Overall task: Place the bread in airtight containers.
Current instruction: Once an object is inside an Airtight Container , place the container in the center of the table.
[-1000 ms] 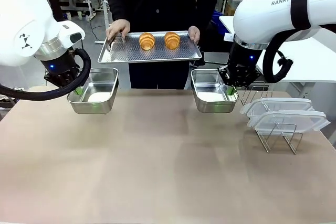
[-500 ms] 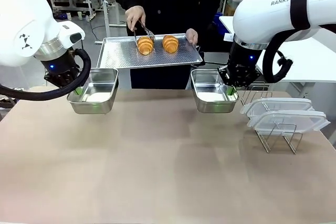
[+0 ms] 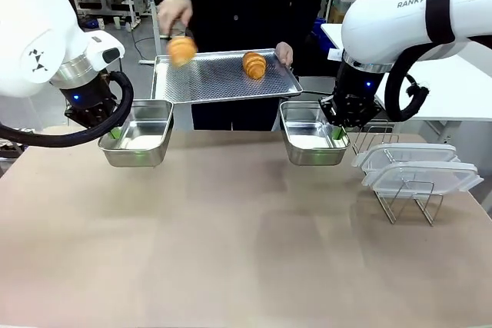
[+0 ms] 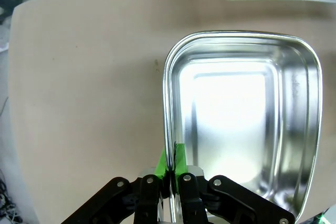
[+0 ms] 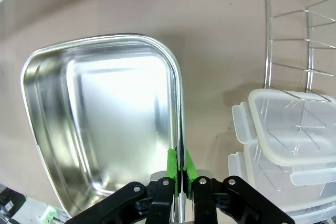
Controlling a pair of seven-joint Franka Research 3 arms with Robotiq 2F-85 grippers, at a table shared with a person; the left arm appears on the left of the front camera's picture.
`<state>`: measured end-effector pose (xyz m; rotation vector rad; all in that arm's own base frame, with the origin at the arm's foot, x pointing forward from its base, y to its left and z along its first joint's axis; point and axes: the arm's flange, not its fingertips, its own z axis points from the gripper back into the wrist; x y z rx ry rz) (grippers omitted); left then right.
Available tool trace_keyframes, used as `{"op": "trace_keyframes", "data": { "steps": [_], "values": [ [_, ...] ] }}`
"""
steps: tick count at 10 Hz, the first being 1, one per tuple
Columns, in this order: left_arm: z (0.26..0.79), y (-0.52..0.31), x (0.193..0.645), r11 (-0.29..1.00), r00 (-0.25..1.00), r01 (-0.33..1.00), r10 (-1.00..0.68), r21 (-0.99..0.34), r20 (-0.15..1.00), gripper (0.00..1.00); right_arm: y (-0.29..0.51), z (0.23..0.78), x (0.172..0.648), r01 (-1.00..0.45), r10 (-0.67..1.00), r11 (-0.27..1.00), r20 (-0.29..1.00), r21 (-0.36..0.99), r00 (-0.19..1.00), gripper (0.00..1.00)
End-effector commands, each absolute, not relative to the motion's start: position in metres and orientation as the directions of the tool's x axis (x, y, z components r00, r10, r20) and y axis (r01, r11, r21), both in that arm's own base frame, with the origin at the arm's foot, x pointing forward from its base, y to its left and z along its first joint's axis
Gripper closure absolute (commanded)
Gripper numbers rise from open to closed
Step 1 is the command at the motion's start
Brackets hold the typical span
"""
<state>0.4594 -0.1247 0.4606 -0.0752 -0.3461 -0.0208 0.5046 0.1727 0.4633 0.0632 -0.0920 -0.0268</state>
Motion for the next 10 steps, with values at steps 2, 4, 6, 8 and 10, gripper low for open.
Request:
{"op": "trace_keyframes", "data": {
  "steps": [2,4,6,8,10],
  "values": [
    [0.4649,-0.1228,0.4598,0.997,0.937,0.031,-0.002,-0.075,0.350,1.00,0.1731,0.4666,0.5041,0.035,-0.041,0.997,0.097,0.066,0.994,1.00],
    [0.4649,-0.1228,0.4598,0.997,0.937,0.031,-0.002,-0.075,0.350,1.00,0.1731,0.4666,0.5041,0.035,-0.041,0.997,0.097,0.066,0.994,1.00],
    [0.4649,-0.1228,0.4598,0.997,0.937,0.031,-0.002,-0.075,0.350,1.00,0.1731,0.4666,0.5041,0.035,-0.041,0.997,0.097,0.066,0.994,1.00],
    [0.4649,-0.1228,0.4598,0.997,0.937,0.031,-0.002,-0.075,0.350,1.00,0.1731,0.4666,0.5041,0.035,-0.041,0.997,0.097,0.066,0.994,1.00],
    [0.4649,-0.1228,0.4598,0.997,0.937,0.031,-0.002,-0.075,0.350,1.00,0.1731,0.4666,0.5041,0.035,-0.041,0.997,0.097,0.066,0.994,1.00]
  ]
}}
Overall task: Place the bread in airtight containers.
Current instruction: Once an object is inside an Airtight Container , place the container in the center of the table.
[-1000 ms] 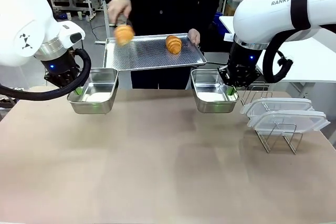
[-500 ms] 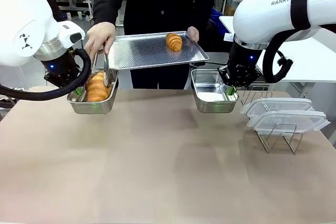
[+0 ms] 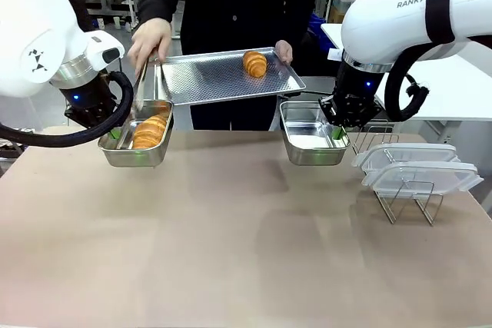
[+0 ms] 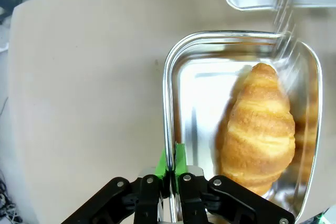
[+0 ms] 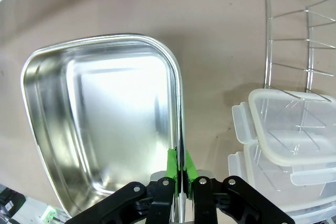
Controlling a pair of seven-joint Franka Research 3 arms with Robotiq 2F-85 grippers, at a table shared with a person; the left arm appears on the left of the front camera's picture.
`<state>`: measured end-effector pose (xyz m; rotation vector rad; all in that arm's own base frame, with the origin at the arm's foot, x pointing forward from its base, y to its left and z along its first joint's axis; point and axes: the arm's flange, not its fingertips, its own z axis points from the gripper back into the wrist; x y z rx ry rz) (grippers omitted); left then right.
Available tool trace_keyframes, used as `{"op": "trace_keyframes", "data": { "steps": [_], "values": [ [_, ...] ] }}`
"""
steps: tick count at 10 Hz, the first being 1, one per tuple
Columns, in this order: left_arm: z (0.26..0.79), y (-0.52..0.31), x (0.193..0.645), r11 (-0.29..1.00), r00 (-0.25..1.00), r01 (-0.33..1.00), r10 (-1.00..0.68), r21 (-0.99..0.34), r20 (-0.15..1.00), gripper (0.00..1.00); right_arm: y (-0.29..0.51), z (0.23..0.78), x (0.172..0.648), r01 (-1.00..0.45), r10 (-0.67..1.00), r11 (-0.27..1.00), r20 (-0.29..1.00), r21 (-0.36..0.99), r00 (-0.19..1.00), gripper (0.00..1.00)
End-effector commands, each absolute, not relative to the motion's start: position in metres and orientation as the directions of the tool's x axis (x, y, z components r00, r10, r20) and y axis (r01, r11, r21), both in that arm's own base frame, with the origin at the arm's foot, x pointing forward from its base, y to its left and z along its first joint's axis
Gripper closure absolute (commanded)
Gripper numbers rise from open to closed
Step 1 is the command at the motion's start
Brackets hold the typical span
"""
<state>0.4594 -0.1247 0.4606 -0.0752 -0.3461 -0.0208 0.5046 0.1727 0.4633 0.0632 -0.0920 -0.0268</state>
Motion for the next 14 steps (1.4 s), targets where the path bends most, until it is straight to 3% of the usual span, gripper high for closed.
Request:
{"op": "trace_keyframes", "data": {
  "steps": [1,4,5,14],
  "values": [
    [0.465,-0.123,0.460,0.997,0.937,0.031,-0.002,-0.075,0.350,1.00,0.173,0.467,0.504,0.035,-0.041,0.997,0.097,0.066,0.994,1.00],
    [0.465,-0.123,0.460,0.997,0.937,0.031,-0.002,-0.075,0.350,1.00,0.173,0.467,0.504,0.035,-0.041,0.997,0.097,0.066,0.994,1.00],
    [0.461,-0.125,0.459,0.997,0.941,0.033,-0.008,-0.070,0.340,0.96,0.173,0.467,0.504,0.035,-0.041,0.997,0.097,0.066,0.994,1.00],
    [0.352,-0.089,0.444,0.997,0.950,0.021,0.004,-0.077,0.314,0.96,0.173,0.467,0.504,0.035,-0.041,0.997,0.097,0.066,0.994,1.00]
  ]
}}
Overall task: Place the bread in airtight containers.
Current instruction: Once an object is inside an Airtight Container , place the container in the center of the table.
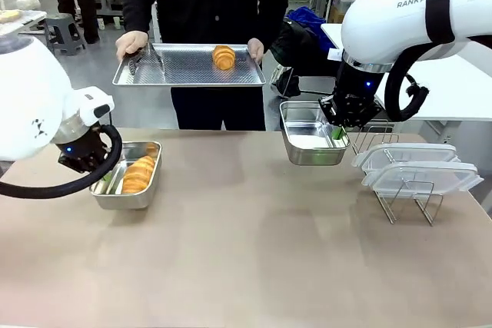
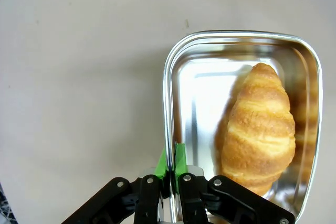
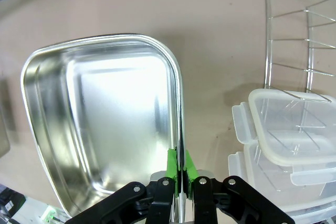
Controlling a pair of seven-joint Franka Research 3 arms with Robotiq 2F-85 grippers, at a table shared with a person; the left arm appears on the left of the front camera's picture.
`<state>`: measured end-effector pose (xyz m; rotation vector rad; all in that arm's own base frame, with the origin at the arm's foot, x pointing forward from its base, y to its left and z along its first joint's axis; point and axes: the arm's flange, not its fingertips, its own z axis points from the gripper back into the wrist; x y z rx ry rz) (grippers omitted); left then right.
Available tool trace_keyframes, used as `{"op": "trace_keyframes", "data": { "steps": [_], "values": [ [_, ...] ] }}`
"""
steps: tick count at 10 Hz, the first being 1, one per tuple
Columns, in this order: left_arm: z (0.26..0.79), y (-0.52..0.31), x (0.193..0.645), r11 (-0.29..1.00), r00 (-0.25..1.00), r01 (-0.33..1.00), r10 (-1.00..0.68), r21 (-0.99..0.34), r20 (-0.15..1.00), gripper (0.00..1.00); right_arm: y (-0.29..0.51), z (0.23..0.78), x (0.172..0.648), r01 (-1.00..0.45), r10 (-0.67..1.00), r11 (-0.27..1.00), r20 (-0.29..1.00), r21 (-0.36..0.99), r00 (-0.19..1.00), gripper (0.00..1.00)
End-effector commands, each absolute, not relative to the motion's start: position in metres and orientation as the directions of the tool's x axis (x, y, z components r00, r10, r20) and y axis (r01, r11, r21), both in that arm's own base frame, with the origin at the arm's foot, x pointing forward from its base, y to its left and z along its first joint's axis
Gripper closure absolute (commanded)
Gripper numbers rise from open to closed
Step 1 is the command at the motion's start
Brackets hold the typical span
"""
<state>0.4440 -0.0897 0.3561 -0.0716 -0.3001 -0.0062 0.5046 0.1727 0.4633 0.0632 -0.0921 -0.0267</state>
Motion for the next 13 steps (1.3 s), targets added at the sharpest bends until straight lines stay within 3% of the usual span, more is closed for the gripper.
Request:
{"op": "trace_keyframes", "data": {
  "steps": [1,6,7,8,10,12,13],
  "values": [
    [0.343,-0.090,0.444,0.997,0.955,0.021,0.004,-0.079,0.298,0.96,0.173,0.467,0.504,0.035,-0.041,0.997,0.097,0.066,0.994,1.00],
    [0.319,-0.102,0.445,0.999,0.958,0.027,-0.015,-0.037,0.286,0.96,0.173,0.467,0.504,0.035,-0.041,0.997,0.097,0.066,0.994,1.00],
    [0.318,-0.103,0.443,0.999,0.958,0.024,-0.012,-0.040,0.287,0.73,0.173,0.467,0.504,0.035,-0.041,0.997,0.097,0.066,0.994,1.00],
    [0.320,-0.103,0.443,0.999,0.955,0.037,-0.030,-0.019,0.296,0.40,0.173,0.467,0.504,0.035,-0.041,0.997,0.097,0.066,0.994,1.00],
    [0.341,-0.100,0.445,0.999,0.943,0.049,-0.040,-0.019,0.332,0.00,0.173,0.467,0.504,0.035,-0.041,0.997,0.097,0.066,0.994,1.00],
    [0.391,-0.083,0.454,0.983,0.930,0.117,-0.059,-0.141,0.364,0.00,0.173,0.467,0.504,0.035,-0.041,0.997,0.097,0.066,0.994,1.00],
    [0.418,-0.066,0.459,0.955,0.925,0.181,-0.084,-0.235,0.370,0.06,0.173,0.467,0.504,0.035,-0.041,0.997,0.097,0.066,0.994,1.00]
  ]
}}
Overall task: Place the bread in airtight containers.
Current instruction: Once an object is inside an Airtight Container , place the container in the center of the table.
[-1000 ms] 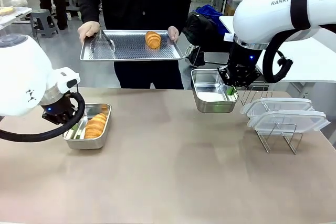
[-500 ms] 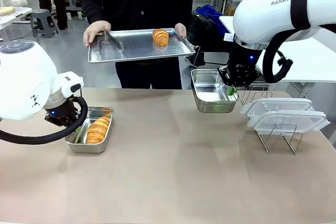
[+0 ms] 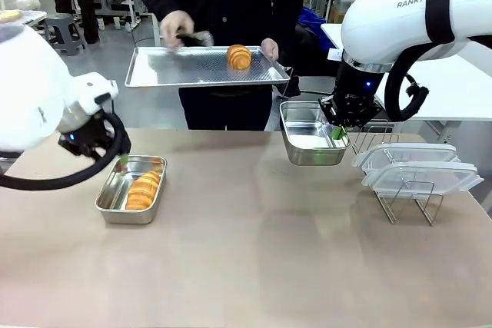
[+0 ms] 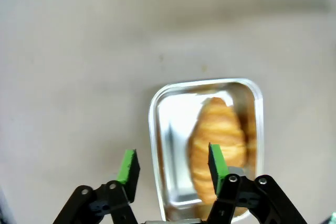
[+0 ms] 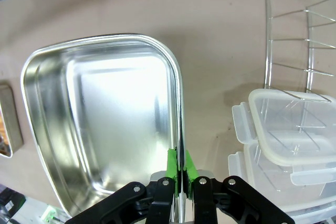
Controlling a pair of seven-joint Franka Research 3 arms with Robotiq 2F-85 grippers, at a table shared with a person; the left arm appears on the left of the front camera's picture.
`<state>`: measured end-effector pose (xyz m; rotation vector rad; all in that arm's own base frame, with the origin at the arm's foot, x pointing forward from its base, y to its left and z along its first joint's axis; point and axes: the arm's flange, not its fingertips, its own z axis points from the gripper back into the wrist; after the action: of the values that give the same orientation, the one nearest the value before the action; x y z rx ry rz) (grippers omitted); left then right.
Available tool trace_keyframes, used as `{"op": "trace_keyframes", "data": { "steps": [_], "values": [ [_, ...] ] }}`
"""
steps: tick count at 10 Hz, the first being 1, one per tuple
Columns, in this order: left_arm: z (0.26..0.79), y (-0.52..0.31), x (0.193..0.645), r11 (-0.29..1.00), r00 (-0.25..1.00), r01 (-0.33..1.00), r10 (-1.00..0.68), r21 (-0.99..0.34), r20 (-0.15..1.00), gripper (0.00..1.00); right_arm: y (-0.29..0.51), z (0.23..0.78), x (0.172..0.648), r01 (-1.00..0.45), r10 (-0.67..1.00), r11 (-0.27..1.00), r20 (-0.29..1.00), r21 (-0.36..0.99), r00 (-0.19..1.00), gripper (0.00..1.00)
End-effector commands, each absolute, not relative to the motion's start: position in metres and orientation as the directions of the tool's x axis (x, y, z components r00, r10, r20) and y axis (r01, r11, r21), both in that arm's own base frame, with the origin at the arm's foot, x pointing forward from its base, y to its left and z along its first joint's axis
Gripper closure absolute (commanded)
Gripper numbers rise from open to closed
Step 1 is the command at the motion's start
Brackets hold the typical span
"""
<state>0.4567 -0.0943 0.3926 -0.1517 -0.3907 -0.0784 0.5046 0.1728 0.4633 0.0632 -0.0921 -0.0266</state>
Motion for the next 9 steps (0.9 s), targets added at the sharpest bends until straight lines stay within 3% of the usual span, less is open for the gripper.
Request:
{"op": "trace_keyframes", "data": {
  "steps": [1,3,5,9],
  "values": [
    [0.446,-0.045,0.464,0.926,0.910,0.247,-0.120,-0.285,0.397,0.00,0.173,0.467,0.504,0.035,-0.041,0.997,0.097,0.066,0.994,1.00],
    [0.496,0.003,0.466,0.813,0.854,0.474,-0.328,-0.340,0.405,0.00,0.173,0.467,0.504,0.035,-0.041,0.997,0.097,0.066,0.994,1.00],
    [0.523,0.049,0.457,0.704,0.773,0.620,-0.473,-0.346,0.423,0.00,0.173,0.467,0.504,0.035,-0.041,0.997,0.097,0.066,0.994,1.00],
    [0.515,0.117,0.408,0.522,0.496,0.841,-0.638,-0.143,0.589,0.00,0.173,0.467,0.504,0.035,-0.041,0.997,0.097,0.066,0.994,1.00]
  ]
}}
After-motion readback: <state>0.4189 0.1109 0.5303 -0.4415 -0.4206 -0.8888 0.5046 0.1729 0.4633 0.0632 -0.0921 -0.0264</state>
